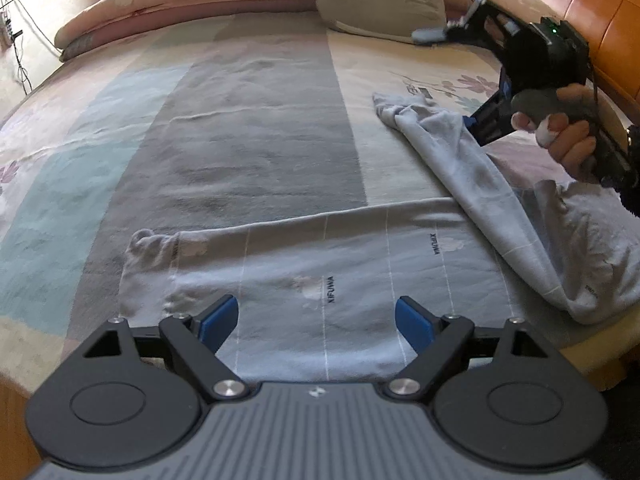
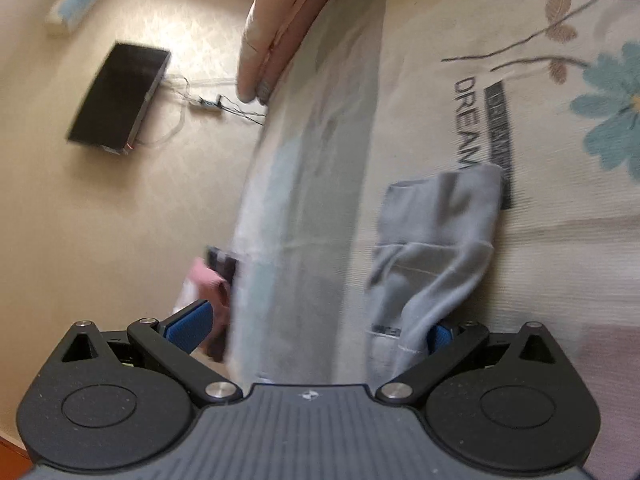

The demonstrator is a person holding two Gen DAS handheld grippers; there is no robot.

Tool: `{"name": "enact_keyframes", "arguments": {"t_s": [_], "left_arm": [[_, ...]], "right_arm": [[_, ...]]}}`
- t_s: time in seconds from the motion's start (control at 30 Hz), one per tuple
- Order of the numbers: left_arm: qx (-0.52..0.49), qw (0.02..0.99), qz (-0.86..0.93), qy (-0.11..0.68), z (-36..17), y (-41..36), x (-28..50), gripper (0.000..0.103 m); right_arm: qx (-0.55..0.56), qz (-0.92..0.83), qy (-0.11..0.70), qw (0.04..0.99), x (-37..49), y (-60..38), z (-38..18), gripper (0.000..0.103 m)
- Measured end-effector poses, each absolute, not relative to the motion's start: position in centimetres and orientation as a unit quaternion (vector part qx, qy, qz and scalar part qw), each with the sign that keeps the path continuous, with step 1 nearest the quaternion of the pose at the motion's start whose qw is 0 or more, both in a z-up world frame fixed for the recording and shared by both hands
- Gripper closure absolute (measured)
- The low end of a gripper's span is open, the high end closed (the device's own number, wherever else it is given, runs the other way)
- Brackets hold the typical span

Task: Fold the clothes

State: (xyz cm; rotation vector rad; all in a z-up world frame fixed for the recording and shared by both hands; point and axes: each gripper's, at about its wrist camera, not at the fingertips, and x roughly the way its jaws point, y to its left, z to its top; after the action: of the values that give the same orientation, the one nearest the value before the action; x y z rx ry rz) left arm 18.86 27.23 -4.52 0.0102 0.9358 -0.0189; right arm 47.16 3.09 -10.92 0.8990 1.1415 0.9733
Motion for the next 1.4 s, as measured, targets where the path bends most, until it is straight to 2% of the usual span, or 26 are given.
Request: {"name": "enact_keyframes", "arguments": {"t_s": [0.27,0.47,0.77,1.13,1.4], "left_arm": [[-0.006,0.893,0.005,0.45,-4.4,28.6,17.9,0.017],[-0.026,0.895,0.018,0.444,-4.0,29.6,17.4,0.017],[-0.031,0.897,0.041,0.439,-3.4,30.7,16.0,0.017],[-0.05,0.892,0.081,0.443,-3.5,32.1,13.9,0.017],[-0.063,0.885,0.09,0.452,-4.3,32.5,13.3,0.017]], "right_arm": [[0.397,0.482,0.48,0.616,45.3,4.6,-6.7,0.0],[0.352,0.524,0.476,0.612,43.1,6.7,-2.9,0.0],[0.307,0.577,0.485,0.581,40.1,11.2,-0.2,0.0],[0.233,0.603,0.518,0.56,37.8,17.2,-1.5,0.0],[0.222,0.578,0.576,0.533,36.9,20.5,-6.2,0.0]]}}
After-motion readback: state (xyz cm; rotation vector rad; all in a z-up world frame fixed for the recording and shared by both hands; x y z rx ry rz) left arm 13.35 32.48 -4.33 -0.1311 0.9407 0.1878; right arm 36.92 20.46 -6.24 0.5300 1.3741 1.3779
